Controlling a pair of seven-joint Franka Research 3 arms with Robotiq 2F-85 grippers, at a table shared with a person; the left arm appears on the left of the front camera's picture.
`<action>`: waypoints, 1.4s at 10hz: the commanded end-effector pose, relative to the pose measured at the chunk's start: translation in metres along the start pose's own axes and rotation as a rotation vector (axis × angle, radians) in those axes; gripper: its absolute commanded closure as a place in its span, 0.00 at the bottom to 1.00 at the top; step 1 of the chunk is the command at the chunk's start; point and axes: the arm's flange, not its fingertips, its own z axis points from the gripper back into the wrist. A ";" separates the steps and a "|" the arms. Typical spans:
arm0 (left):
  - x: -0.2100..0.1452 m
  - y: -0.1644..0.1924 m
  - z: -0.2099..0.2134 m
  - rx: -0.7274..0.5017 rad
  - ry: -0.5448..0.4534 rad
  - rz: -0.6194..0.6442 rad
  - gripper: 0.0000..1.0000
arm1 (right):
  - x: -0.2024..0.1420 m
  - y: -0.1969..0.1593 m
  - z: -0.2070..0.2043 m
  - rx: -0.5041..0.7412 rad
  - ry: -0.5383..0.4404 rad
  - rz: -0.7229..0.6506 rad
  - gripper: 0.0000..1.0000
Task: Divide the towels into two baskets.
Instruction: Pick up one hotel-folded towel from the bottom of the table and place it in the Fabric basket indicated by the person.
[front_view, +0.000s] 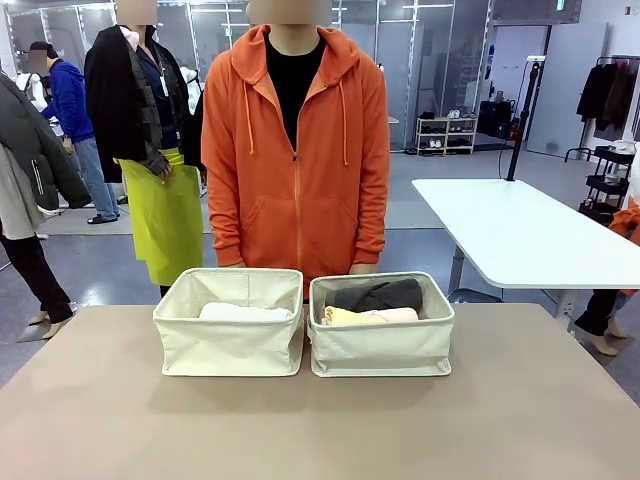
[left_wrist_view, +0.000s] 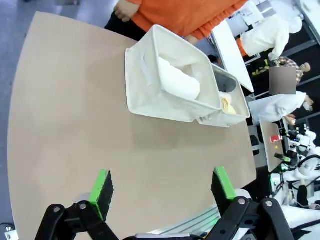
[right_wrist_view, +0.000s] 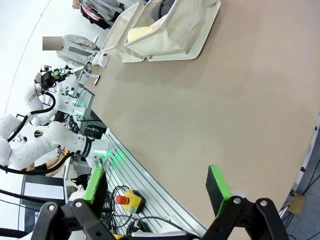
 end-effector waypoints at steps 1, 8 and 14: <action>-0.149 -0.027 -0.038 0.010 0.002 -0.013 0.00 | 0.002 0.004 0.002 0.010 -0.011 -0.002 0.00; -0.011 -0.006 0.020 0.009 -0.003 0.009 0.00 | 0.002 0.004 0.002 0.010 -0.011 -0.002 0.00; -0.011 -0.006 0.020 0.009 -0.003 0.009 0.00 | 0.002 0.004 0.002 0.010 -0.011 -0.002 0.00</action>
